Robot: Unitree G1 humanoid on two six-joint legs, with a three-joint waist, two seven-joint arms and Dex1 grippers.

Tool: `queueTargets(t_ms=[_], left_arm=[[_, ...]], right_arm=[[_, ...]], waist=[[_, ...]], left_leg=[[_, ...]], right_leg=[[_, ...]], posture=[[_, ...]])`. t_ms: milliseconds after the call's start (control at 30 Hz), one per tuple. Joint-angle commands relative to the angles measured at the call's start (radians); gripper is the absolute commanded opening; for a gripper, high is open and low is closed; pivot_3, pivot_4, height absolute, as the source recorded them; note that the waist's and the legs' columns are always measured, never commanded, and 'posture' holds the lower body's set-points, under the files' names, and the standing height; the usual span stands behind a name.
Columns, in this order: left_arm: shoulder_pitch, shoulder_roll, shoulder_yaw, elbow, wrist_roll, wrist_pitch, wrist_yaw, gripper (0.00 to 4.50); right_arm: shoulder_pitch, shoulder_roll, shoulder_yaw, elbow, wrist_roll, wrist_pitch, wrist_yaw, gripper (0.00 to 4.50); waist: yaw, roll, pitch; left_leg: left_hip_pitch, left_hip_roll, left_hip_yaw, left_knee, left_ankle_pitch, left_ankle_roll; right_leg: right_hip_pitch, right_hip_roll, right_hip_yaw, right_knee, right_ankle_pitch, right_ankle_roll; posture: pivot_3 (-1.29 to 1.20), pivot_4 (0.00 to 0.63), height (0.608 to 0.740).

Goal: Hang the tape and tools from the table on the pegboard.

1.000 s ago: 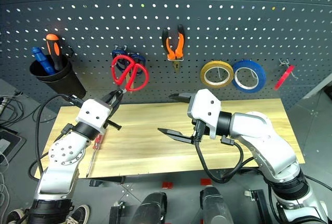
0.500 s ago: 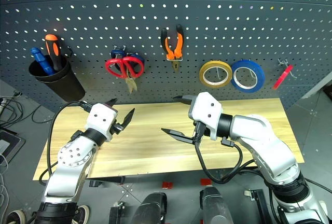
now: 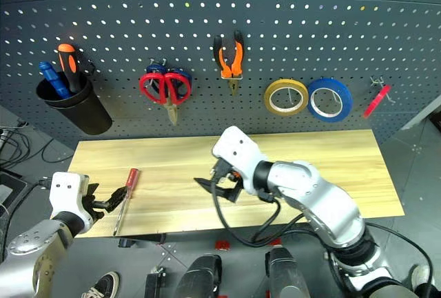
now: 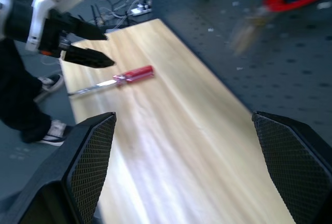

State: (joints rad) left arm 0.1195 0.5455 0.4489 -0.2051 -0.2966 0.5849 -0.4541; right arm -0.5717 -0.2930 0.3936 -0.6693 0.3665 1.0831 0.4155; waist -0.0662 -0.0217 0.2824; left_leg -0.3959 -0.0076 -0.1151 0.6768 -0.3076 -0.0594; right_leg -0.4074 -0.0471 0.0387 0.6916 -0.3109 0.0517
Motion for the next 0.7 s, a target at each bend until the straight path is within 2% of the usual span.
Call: queueTargets(t_ms=[33,133,367,500,633,700], left_arm=[[-0.077,0.039,0.022,0.101,-0.019,-0.001,-0.013,3.95],[-0.148,0.053,0.0,0.204,-0.01,-0.002,-0.014,3.95],[-0.235,0.063,0.002,0.377,-0.02,0.041,-0.009,3.95],[-0.325,0.071,-0.017,0.548,0.006,0.02,0.005,3.95],[-0.426,0.046,-0.053,0.685,0.024,-0.01,0.015,3.95],[-0.454,0.027,-0.083,0.721,0.026,0.009,0.007,3.95]], right_arm=[[-0.058,0.061,0.048,0.024,-0.022,0.068,-0.064,4.5],[-0.096,0.076,0.084,0.079,-0.065,0.074,-0.095,4.5],[-0.128,0.102,0.061,0.077,-0.068,0.132,-0.116,4.5],[-0.141,0.116,0.051,0.064,-0.054,0.165,-0.112,4.5],[-0.168,0.11,0.048,0.036,-0.028,0.19,-0.077,4.5],[-0.178,0.081,0.049,-0.013,0.018,0.146,0.0,4.5]], waist=[[0.004,0.001,0.006],[0.006,0.001,0.014],[-0.006,-0.004,0.044],[-0.016,-0.004,0.054],[-0.017,-0.004,0.058],[-0.017,-0.005,0.06]], left_leg=[[0.0,0.0,0.0,0.0,0.0,0.0],[0.0,0.0,0.0,0.0,0.0,0.0],[-0.005,0.001,0.003,0.0,0.001,0.0],[-0.006,0.002,0.003,0.0,0.0,0.0],[-0.006,0.001,0.003,0.0,0.001,0.0],[-0.006,0.001,0.004,0.0,0.001,0.0]], right_leg=[[0.0,0.0,0.0,0.001,0.0,0.0],[-0.002,0.001,-0.001,0.003,0.0,-0.001],[-0.012,0.0,0.002,0.006,0.0,-0.001],[-0.013,0.0,0.002,0.006,0.0,-0.001],[-0.013,0.0,0.002,0.007,0.001,-0.001],[-0.013,0.0,0.002,0.007,0.001,-0.001]], posture=[[-0.02,0.34,0.74],[-0.02,0.36,0.74],[-0.05,0.399,0.74],[-0.06,0.403,0.74],[-0.07,0.404,0.74],[-0.07,0.404,0.74]])
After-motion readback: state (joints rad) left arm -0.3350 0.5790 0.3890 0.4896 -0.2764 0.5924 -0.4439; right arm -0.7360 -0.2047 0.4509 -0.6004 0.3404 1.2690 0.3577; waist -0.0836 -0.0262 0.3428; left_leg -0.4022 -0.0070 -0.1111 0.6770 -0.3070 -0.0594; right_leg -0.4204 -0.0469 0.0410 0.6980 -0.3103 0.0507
